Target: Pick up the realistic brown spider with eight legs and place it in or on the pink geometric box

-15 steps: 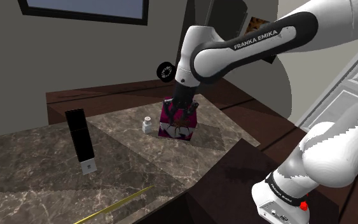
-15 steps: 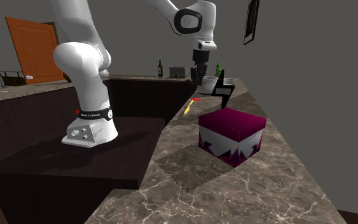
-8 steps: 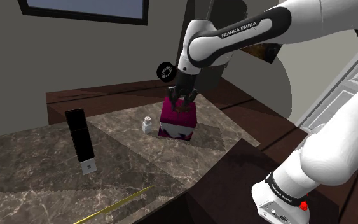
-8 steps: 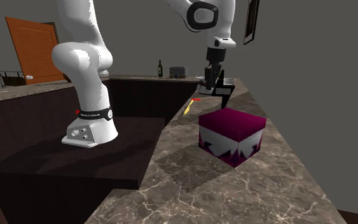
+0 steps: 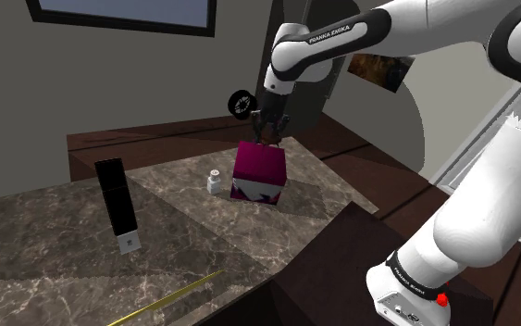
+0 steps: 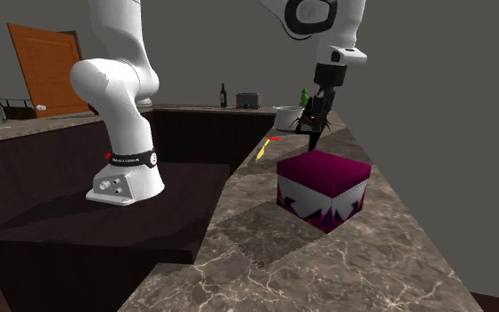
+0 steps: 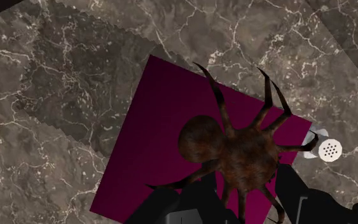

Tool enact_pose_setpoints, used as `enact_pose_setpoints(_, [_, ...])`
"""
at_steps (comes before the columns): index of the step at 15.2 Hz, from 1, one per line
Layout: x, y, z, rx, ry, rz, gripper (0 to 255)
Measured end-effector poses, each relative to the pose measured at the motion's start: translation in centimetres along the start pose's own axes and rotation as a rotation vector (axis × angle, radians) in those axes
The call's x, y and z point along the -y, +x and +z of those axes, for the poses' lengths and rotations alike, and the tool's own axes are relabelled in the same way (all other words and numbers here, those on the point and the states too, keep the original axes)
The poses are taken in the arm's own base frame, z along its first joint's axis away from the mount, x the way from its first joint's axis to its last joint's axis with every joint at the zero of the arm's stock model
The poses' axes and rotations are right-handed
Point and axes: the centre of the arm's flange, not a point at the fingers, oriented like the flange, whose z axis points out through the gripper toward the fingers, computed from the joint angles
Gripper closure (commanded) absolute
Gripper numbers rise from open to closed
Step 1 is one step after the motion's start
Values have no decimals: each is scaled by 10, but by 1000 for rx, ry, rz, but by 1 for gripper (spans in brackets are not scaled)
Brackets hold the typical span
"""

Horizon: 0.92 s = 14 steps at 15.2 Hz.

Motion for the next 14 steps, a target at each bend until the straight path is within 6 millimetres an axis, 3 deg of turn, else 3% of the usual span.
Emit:
enact_pose_setpoints(3, [-13, 30, -6, 0, 0, -1, 255])
enact_pose_setpoints(5, [-20, 41, -2, 0, 0, 0, 255])
enact_pose_setpoints(14, [-23, 49, 44, 0, -1, -1, 255])
